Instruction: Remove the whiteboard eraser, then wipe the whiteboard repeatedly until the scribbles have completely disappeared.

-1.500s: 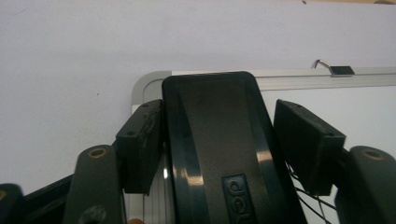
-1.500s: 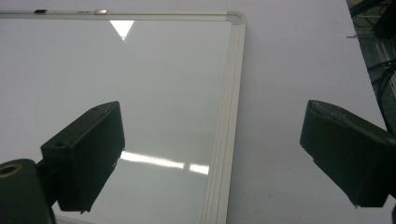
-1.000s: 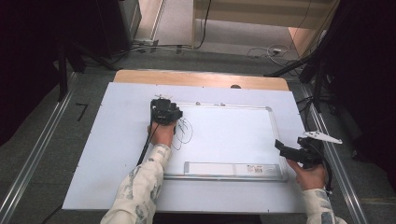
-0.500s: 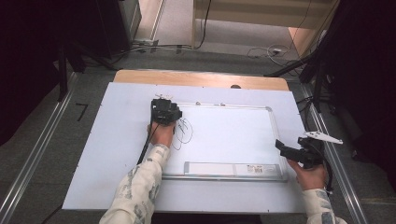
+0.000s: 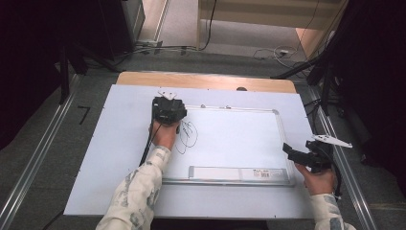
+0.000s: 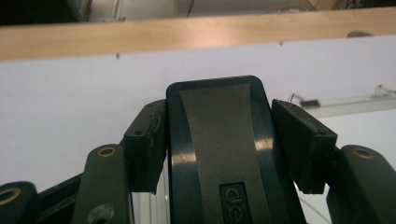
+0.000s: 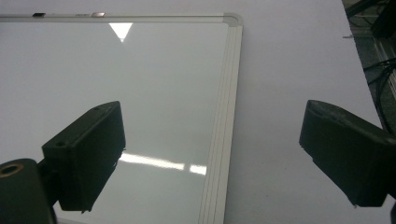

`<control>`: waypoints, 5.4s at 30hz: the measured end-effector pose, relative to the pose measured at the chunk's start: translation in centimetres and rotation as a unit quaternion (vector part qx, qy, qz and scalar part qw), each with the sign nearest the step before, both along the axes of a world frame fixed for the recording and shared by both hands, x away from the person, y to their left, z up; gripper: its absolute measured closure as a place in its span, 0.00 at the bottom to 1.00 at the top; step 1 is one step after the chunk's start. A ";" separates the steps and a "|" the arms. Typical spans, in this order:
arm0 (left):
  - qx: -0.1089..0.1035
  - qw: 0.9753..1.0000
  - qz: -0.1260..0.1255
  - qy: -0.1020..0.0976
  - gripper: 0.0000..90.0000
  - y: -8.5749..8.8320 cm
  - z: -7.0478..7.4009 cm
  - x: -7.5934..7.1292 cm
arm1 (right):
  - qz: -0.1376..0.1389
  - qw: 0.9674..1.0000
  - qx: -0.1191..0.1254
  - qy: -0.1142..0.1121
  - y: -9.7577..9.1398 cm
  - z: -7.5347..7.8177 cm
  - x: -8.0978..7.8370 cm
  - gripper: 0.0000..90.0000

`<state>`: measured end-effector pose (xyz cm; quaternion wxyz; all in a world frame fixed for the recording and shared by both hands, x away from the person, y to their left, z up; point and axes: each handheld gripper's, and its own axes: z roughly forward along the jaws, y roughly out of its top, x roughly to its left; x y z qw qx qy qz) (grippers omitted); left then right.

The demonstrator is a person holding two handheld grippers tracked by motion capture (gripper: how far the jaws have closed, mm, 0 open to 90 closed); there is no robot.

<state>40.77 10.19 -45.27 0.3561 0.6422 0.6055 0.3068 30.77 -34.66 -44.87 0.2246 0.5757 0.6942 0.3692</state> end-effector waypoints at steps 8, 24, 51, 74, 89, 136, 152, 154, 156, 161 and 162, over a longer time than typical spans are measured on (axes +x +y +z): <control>-0.014 1.000 0.008 0.003 0.44 1.4 1.6 -1.1 | 0.002 1.000 -0.003 -0.002 0.2 0.1 -0.1 0.06; -0.023 1.000 -0.003 0.002 0.44 1.8 1.6 -2.4 | 0.002 1.000 -0.003 0.000 0.3 0.1 -0.1 0.06; -0.027 1.000 -0.007 0.005 0.44 1.8 0.4 -3.3 | 0.004 1.000 -0.006 0.000 0.5 0.1 0.0 0.06; -0.020 0.999 -0.022 0.024 0.44 0.9 -1.4 -3.4 | 0.002 1.000 -0.006 0.001 0.4 0.0 0.0 0.06; -0.008 0.999 -0.039 0.028 0.44 0.1 -2.1 -5.2 | 0.003 1.000 -0.007 0.000 0.4 0.0 -0.1 0.06; 0.012 0.997 -0.069 0.037 0.44 -4.8 -4.1 -6.7 | 0.008 1.000 -0.007 -0.002 0.7 0.1 0.1 0.07; 0.008 0.997 -0.068 0.034 0.43 -3.5 -4.1 -5.4 | 0.000 1.000 -0.005 -0.002 0.2 0.1 -0.3 0.07; 0.008 0.997 -0.066 0.033 0.43 -3.2 -4.1 -5.2 | -0.001 1.000 -0.004 -0.002 0.1 0.1 -0.3 0.07; 0.009 0.997 -0.064 0.035 0.43 -2.9 -4.0 -5.1 | -0.001 1.000 -0.004 -0.002 0.0 0.1 -0.4 0.07; -0.001 0.998 -0.045 0.035 0.43 -1.5 -4.1 -4.3 | -0.001 1.000 -0.005 -0.001 0.1 0.1 -0.4 0.07; -0.001 0.998 -0.045 0.035 0.42 -1.5 -4.1 -4.3 | -0.001 1.000 -0.005 -0.001 0.1 0.1 -0.4 0.07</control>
